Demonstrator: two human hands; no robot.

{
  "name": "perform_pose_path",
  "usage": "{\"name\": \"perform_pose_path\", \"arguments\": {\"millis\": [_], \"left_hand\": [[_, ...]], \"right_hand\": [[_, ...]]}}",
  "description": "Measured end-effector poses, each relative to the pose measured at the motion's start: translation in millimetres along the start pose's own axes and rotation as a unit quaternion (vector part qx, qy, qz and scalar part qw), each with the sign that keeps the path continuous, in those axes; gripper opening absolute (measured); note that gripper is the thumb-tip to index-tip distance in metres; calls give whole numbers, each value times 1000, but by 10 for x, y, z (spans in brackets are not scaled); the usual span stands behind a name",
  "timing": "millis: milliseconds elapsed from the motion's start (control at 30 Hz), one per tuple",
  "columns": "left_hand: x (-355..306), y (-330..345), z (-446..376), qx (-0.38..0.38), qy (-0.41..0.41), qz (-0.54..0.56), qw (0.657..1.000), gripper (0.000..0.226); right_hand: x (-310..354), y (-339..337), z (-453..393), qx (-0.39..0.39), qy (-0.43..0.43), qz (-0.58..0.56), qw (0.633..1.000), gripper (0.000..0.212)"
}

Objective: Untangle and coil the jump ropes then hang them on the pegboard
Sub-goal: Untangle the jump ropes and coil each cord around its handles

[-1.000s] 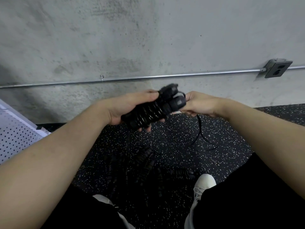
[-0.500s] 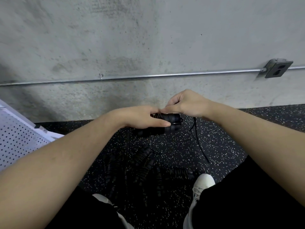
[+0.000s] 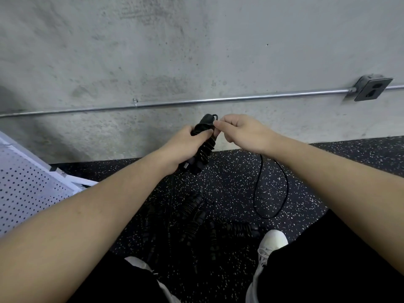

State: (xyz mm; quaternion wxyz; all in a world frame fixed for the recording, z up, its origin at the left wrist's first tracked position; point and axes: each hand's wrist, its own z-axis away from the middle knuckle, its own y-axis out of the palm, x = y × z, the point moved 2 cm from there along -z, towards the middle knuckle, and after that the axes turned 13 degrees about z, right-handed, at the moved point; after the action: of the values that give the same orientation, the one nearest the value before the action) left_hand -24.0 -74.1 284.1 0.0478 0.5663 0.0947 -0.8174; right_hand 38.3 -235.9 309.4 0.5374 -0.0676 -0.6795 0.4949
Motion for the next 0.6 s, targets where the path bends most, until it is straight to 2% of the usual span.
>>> {"name": "perform_pose_path", "arguments": {"millis": [100, 233, 433, 600], "left_hand": [[-36, -6, 21, 12, -26, 98, 995, 47], [-96, 19, 114, 70, -53, 184, 979, 52], [-218, 45, 232, 140, -26, 193, 971, 70], [-279, -50, 235, 136, -27, 235, 962, 57]], "right_hand": [[-6, -8, 5, 14, -12, -29, 999, 33], [18, -84, 59, 27, -22, -23, 999, 38], [48, -170, 138, 61, -49, -85, 993, 44], [-32, -223, 170, 108, -38, -118, 986, 38]]}}
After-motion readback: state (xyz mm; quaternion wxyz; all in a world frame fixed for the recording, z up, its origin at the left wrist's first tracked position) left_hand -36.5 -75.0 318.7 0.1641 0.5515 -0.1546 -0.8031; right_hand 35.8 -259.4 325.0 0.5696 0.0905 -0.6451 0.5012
